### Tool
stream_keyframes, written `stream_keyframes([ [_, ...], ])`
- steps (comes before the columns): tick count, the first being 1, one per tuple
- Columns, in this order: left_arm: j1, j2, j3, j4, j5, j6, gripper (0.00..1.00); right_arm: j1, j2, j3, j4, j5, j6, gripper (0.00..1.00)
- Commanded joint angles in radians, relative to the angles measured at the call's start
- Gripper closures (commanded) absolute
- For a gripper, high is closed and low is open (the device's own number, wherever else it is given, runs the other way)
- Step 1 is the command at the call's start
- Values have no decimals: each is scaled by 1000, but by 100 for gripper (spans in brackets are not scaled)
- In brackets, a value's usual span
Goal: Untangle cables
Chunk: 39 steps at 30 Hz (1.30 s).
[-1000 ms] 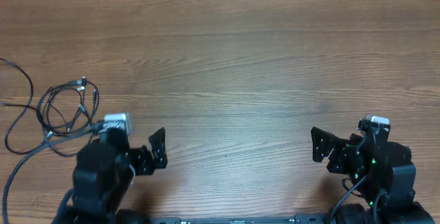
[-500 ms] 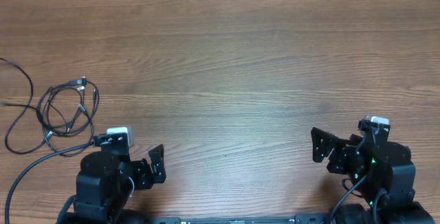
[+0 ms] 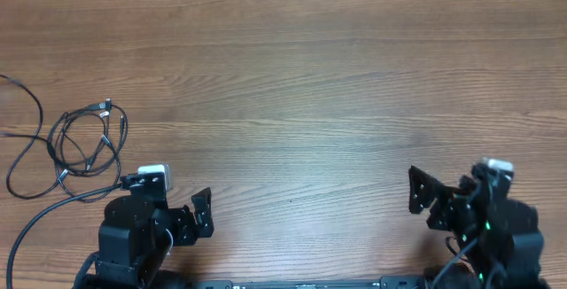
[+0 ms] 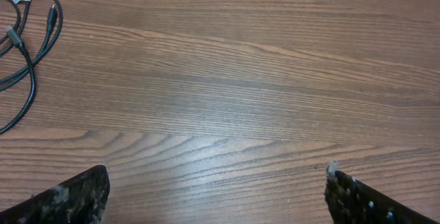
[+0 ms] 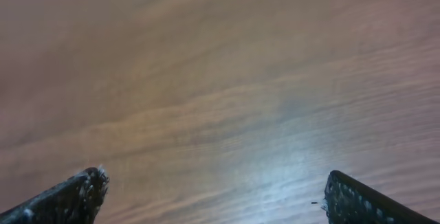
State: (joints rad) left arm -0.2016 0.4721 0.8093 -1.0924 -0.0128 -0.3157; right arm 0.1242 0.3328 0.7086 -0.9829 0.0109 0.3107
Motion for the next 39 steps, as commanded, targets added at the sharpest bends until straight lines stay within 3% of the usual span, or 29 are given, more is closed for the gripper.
stream_keyframes([
  [1, -2, -6, -5, 0, -13, -10, 0, -4, -109, -40, 47, 40, -43, 0],
  [8, -2, -6, -5, 0, -14, -10, 0, -4, -323, -190, 213, 35, -107, 0],
  [27, -2, -6, -5, 0, -13, -10, 0, -4, -330, -575, 896, 33, -108, 0],
  [34, -2, -6, -5, 0, -13, -10, 0, -4, -330, -675, 1008, 9, -243, 0],
  [39, -2, -6, -5, 0, -13, -10, 0, -6, -330, -700, 900, -29, -323, 0],
])
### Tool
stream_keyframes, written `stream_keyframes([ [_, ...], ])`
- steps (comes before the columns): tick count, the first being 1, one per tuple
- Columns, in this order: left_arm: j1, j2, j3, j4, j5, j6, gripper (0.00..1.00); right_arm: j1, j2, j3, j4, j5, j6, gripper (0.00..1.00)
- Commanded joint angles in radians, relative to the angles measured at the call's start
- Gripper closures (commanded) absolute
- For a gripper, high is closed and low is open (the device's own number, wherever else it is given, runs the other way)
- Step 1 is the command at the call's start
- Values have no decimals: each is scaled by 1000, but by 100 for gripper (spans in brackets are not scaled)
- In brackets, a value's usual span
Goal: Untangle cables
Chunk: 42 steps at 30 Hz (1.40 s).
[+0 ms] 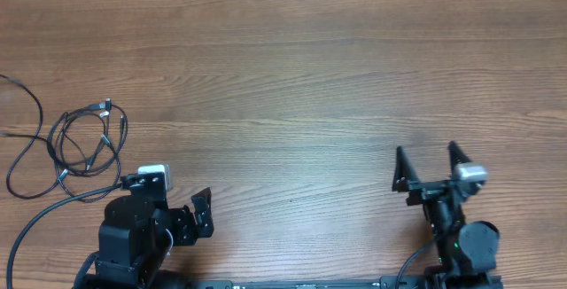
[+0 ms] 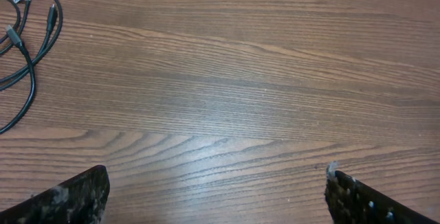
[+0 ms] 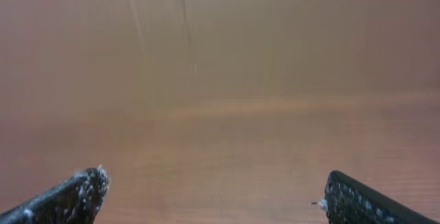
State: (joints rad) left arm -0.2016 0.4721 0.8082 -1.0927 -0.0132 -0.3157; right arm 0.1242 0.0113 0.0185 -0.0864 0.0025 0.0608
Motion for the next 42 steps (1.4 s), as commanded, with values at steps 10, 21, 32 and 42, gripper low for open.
stream_keyframes([
  [10, -2, -6, -4, 0, -13, -10, 0, -15, -8, -10, 3, -23, -72, 0],
  [21, -2, -6, -4, 1, -13, -10, 0, -15, -8, -10, 3, -23, -72, 0],
  [32, -2, -6, -4, 0, -13, -10, 0, -15, -8, -10, 3, -23, -72, 0],
  [42, 2, -24, -13, 0, -17, -8, 0, -15, -8, -10, 3, -23, -72, 0],
])
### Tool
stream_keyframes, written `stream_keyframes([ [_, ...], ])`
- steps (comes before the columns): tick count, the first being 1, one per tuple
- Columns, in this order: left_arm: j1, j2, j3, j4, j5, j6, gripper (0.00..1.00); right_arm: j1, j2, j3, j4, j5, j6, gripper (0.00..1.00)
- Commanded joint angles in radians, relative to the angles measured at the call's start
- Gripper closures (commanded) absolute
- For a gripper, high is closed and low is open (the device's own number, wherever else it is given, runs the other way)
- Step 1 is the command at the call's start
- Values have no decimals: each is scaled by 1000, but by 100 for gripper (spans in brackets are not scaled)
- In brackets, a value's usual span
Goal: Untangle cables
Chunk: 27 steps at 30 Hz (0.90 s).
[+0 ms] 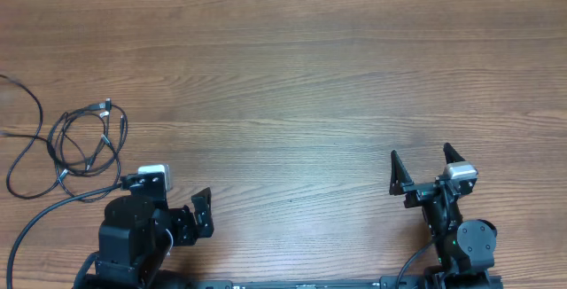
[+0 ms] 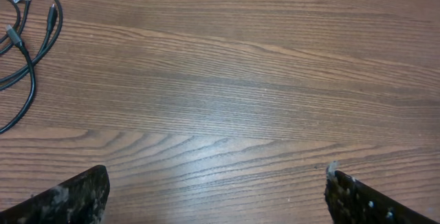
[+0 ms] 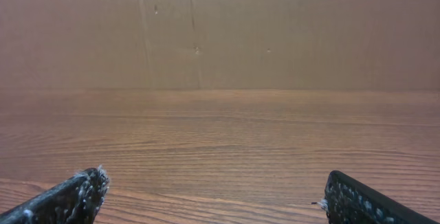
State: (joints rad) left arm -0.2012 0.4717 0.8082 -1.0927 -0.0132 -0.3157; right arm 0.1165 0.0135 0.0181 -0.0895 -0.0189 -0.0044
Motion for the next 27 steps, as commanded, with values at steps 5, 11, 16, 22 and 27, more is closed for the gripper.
stream_keyframes([
  [5, 7, -107, -93, 62, -74, 5, 0, -8, -11, -10, 6, -1, -7, 0],
  [11, 27, -268, -312, 337, -72, 78, 0, -8, -11, -10, 6, -1, -7, 0],
  [16, 55, -344, -457, 554, -71, 129, 0, -8, -11, -10, 6, -1, -7, 0],
  [22, 65, -409, -563, 716, -72, 249, 0, -8, -11, -10, 6, -1, -7, 0],
  [27, 66, -468, -682, 882, -68, 313, 0, -8, -11, -10, 6, -1, -7, 0],
])
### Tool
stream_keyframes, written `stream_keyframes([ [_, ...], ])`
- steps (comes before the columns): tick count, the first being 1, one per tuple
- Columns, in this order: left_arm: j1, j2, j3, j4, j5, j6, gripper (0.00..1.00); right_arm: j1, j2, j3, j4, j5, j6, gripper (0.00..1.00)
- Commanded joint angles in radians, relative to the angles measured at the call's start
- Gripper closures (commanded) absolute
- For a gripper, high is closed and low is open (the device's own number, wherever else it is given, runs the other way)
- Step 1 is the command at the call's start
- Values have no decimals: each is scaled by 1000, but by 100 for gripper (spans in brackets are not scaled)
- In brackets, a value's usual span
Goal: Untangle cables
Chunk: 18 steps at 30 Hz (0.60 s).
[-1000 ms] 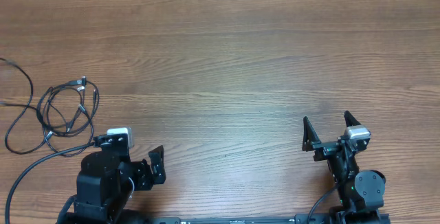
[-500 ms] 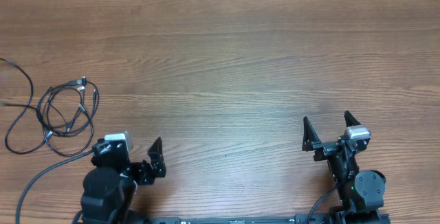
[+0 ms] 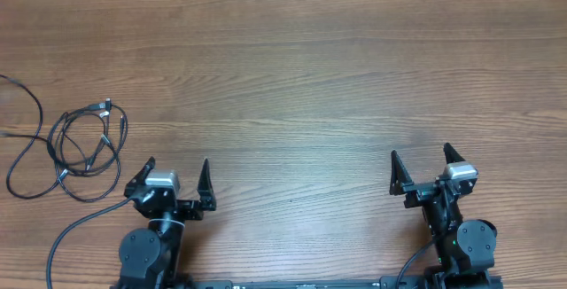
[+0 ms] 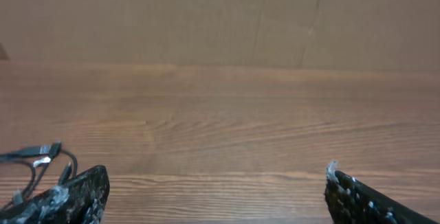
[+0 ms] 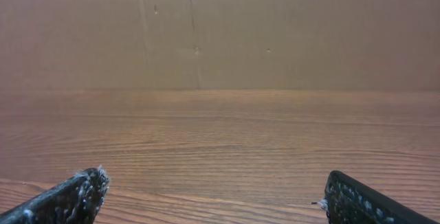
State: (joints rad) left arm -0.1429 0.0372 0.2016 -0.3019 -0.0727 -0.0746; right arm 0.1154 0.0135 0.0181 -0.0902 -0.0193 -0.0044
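A tangle of thin black cables (image 3: 75, 143) lies in loops at the table's left side, with plug ends poking out near the top; a bit of it shows at the left edge of the left wrist view as cable ends (image 4: 38, 154). My left gripper (image 3: 174, 175) stands open at the front left, just right of the tangle, facing the far edge with nothing between its fingers. My right gripper (image 3: 420, 167) stands open at the front right, far from the cables, also holding nothing.
The wooden table (image 3: 292, 85) stretches to a brown cardboard wall (image 5: 220, 31) along its far edge. A black lead (image 3: 75, 227) runs from the left arm's base towards the front left corner.
My left arm has turned up from its tucked pose: its gripper now faces the far wall rather than down at the table. The right arm and the cables have not moved.
Both arms sat tucked at the front edge, grippers open, cables untouched at the left. The right arm then came upright facing the far wall and settled there. Now the left arm stands the same way.
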Motion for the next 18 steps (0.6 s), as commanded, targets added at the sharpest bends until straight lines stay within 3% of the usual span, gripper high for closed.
stream_keyframes([
  [1, 8, -34, -95, 126, -5, 72, 0, -6, -11, -10, 7, -1, -7, 0],
  [5, 8, -34, -200, 313, 25, 71, 0, -6, -11, -10, 7, -1, -7, 0],
  [13, 10, -34, -197, 319, 39, 132, 0, -6, -11, -10, 7, -1, -7, 0],
  [18, 10, -34, -197, 225, 46, 131, 0, -6, -11, -10, 6, -1, -7, 0],
])
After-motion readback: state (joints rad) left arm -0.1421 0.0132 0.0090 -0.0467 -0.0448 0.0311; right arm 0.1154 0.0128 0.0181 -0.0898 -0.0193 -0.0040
